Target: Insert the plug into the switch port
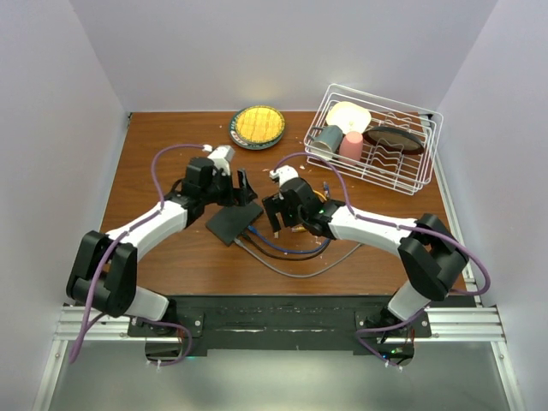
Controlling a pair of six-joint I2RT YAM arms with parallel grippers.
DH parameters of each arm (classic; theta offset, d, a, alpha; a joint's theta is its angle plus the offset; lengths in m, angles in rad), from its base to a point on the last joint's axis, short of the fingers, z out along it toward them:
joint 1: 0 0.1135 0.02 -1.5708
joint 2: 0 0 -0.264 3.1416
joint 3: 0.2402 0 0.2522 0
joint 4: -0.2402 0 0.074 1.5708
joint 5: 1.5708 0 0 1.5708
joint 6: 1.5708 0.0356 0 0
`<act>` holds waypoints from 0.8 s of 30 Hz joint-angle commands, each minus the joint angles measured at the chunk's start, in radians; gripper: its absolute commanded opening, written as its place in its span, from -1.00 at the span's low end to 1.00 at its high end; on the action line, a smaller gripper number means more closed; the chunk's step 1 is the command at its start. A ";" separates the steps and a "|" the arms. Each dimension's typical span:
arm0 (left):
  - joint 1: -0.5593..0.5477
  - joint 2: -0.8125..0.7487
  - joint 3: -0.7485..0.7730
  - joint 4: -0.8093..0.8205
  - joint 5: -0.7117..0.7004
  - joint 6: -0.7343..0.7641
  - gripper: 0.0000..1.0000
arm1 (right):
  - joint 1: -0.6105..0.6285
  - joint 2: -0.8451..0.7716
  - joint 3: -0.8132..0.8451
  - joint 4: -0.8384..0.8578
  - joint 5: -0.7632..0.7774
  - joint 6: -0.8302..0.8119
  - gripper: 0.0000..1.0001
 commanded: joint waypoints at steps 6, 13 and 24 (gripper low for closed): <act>-0.227 0.027 0.013 -0.063 -0.183 -0.006 0.42 | -0.172 -0.213 -0.130 0.034 0.022 0.074 0.74; -0.405 0.110 0.056 -0.085 -0.366 0.001 0.23 | -0.206 -0.265 -0.147 0.023 0.040 0.087 0.74; -0.488 0.243 0.099 -0.068 -0.430 -0.022 0.04 | -0.232 -0.282 -0.174 0.025 0.014 0.092 0.73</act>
